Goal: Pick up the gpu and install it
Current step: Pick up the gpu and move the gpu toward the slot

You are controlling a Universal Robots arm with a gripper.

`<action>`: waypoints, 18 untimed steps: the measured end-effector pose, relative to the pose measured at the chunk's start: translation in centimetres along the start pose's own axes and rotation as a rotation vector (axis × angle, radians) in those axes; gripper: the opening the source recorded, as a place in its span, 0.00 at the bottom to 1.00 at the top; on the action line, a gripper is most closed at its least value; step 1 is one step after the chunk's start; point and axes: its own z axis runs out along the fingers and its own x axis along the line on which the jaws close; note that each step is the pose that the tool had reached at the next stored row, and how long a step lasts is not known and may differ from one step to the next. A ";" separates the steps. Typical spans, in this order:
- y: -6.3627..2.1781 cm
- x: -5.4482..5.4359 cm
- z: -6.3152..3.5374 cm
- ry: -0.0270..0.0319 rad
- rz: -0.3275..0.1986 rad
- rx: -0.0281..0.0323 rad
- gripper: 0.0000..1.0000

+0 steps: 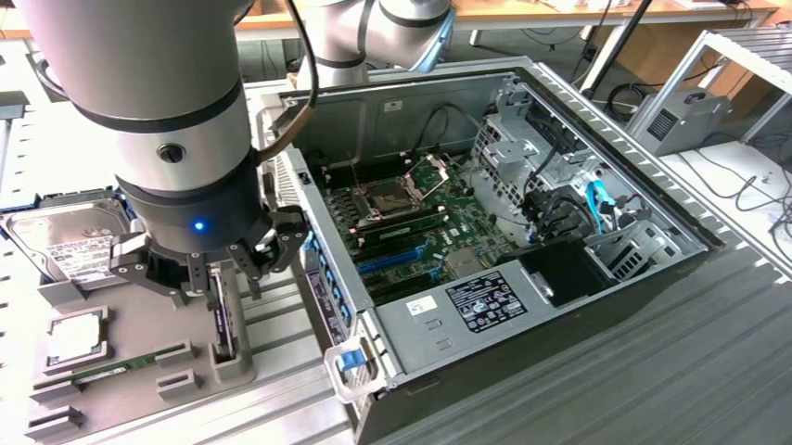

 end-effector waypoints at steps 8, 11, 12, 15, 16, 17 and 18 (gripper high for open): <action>-0.01 0.0 0.22 0.0000 0.000 0.0001 0.42; -0.01 0.0 0.31 0.0000 0.000 0.0000 0.42; -0.01 0.0 0.35 0.0000 0.000 0.0000 0.42; -0.02 0.0 0.45 0.0000 0.000 0.0001 0.42; -0.02 0.0 0.48 0.0000 0.000 0.0000 0.42; -0.02 0.0 0.51 0.0000 0.000 0.0000 0.42; -0.02 0.0 0.53 0.0000 0.000 0.0000 0.42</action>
